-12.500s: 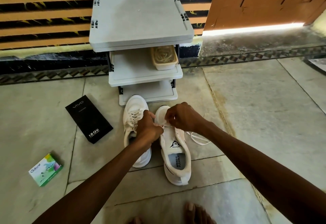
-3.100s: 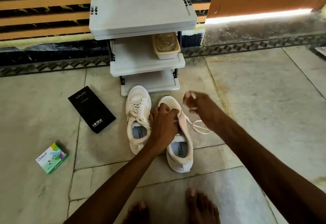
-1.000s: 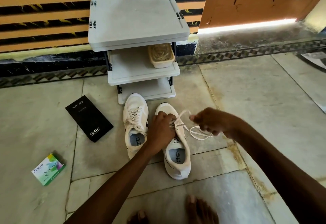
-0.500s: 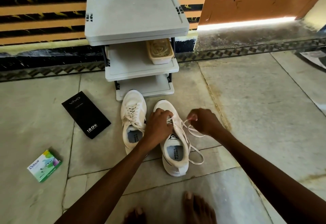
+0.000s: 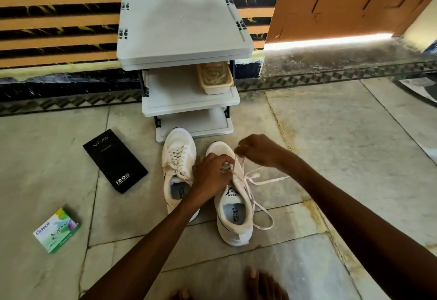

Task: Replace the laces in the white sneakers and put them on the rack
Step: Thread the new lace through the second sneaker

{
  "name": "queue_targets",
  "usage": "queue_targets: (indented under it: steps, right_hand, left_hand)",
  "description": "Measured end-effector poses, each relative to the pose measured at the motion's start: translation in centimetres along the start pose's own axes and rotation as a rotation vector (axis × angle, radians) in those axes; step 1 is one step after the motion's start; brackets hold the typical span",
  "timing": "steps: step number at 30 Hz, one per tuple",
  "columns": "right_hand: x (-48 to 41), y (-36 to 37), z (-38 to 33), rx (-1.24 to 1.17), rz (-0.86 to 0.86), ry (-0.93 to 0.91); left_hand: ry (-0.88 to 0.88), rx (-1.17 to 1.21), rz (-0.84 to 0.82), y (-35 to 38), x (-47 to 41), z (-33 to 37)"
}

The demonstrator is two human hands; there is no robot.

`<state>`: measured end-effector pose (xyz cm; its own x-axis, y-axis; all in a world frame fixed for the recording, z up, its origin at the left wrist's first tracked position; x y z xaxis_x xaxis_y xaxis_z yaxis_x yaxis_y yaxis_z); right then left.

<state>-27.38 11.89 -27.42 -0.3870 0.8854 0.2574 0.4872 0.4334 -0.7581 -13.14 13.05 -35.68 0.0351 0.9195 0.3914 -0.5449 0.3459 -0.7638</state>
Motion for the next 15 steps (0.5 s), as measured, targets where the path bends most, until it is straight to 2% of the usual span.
queue_targets:
  steps: [4,7,11,15]
  right_hand:
    - [1.4,-4.1,-2.3,-0.124,0.220,-0.017]
    - [2.5,-5.7,-2.6,-0.061,0.293,-0.082]
    - [3.3,-4.1,-0.3,0.107,0.148,-0.079]
    - [3.7,0.1,1.9,0.188,-0.065,-0.026]
  left_hand:
    - [0.045,0.304,-0.090,-1.1,0.5,1.8]
    - [0.079,0.416,0.007,-4.2,0.7,3.4]
    - [0.102,0.627,0.129,-9.3,0.6,4.9]
    - [0.095,0.756,0.152,-11.5,0.9,5.7]
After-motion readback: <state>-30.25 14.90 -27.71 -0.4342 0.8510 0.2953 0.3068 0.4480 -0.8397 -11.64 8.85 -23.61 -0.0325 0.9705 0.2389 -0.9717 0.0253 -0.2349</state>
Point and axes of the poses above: each hand's wrist, its own x-axis away from the middle knuckle, its own y-axis out of the palm, z = x × y, the point moved 3 cm from there along -x, towards the middle knuckle, and after that the axes turned 15 degrees about -y, right-handed, at the moved point
